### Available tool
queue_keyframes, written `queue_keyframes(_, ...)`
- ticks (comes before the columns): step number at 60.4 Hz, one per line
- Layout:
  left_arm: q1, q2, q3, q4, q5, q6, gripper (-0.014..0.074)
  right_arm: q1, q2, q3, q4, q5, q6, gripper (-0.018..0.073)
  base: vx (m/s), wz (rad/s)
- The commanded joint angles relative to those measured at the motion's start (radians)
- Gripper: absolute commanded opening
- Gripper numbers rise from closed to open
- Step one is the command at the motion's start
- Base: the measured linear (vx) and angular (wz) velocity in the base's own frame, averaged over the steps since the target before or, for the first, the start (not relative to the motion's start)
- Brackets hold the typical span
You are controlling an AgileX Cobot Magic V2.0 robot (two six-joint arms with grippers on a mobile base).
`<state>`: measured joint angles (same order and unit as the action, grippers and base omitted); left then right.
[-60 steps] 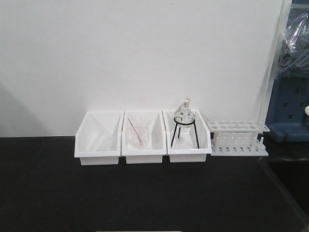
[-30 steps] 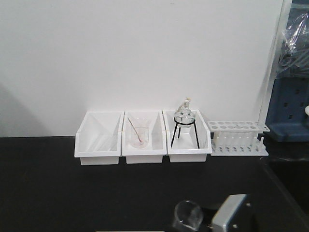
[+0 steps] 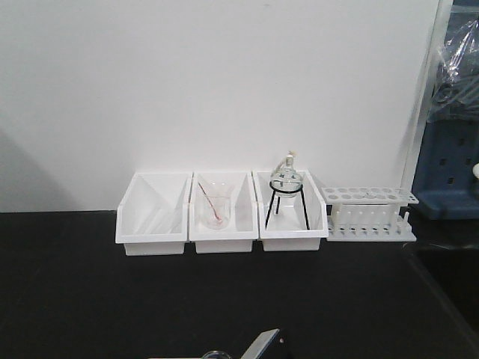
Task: Move beaker to silver tray on left bench
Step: 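Lower the held beaker toward the silver tray with the right gripper, then set the beaker on the silver tray and open the right gripper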
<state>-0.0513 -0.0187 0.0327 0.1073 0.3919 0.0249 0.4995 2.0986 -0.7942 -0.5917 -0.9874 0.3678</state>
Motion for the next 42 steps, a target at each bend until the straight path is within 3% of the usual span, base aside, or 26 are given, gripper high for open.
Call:
queue_keyframes(1, -0.007, -0.007, 0.02, 0.0, -0.082, -0.002, 0.0001, -0.003, -0.039, -0.022, 0.031, -0.047, -0.076, -0.0008, 0.0, 0.0)
queue_keyframes(5, -0.007, -0.007, 0.02, 0.0, -0.082, -0.002, 0.0001, -0.003, -0.038, -0.022, 0.062, -0.022, -0.134, 0.0019, 0.0, 0.0)
queue_keyframes(21, -0.007, -0.007, 0.02, 0.0, -0.082, -0.002, 0.0001, -0.003, -0.038, -0.022, 0.076, 0.027, -0.128, 0.0153, 0.0, 0.0)
queue_keyframes(42, -0.007, -0.007, 0.02, 0.0, -0.082, -0.002, 0.0001, -0.003, -0.038, -0.022, 0.076, 0.027, -0.119, 0.052, 0.0, 0.0)
